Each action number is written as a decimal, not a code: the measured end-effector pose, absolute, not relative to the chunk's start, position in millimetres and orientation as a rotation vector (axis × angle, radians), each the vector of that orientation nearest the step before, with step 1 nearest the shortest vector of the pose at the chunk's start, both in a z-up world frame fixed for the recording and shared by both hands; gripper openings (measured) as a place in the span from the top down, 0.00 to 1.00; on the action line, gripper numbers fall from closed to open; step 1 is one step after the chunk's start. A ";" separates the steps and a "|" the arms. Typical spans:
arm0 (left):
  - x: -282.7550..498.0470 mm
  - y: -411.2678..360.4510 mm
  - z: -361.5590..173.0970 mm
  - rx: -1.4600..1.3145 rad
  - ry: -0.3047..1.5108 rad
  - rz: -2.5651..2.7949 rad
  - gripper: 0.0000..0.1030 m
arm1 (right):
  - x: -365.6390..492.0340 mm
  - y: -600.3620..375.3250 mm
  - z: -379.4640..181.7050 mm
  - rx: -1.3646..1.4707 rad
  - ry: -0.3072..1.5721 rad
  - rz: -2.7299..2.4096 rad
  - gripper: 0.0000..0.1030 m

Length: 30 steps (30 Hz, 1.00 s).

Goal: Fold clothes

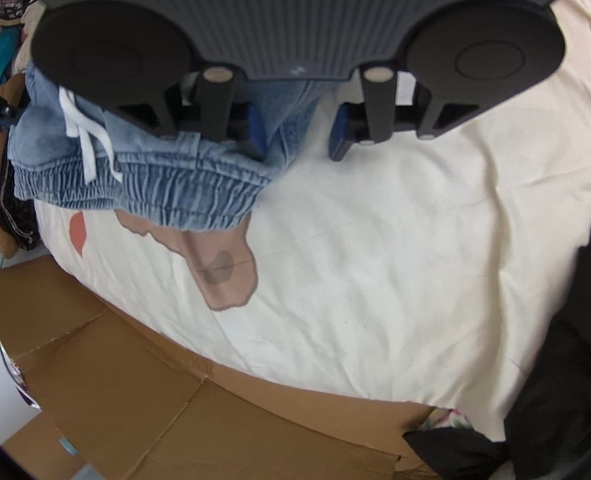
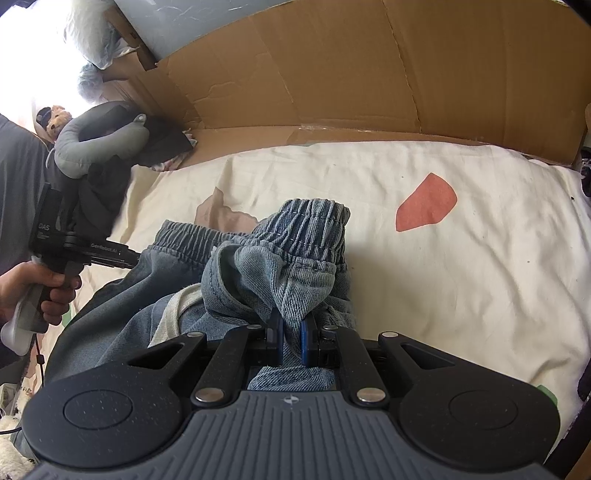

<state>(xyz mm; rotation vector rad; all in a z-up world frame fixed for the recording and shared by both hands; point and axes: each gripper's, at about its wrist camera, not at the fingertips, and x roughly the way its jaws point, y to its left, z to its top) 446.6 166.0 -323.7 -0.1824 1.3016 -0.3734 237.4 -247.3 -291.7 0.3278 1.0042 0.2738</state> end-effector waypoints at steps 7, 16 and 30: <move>451.9 154.1 -319.0 -0.100 1.312 -0.419 0.67 | 240.0 -245.6 -295.1 0.321 1.010 0.274 0.93; 460.7 142.2 -320.2 -0.070 1.339 -0.451 0.81 | 240.6 -244.5 -298.2 0.319 1.015 0.273 0.93; 457.4 178.7 -314.3 -0.264 1.302 -0.420 0.96 | 248.6 -244.3 -290.4 0.297 1.005 0.276 0.94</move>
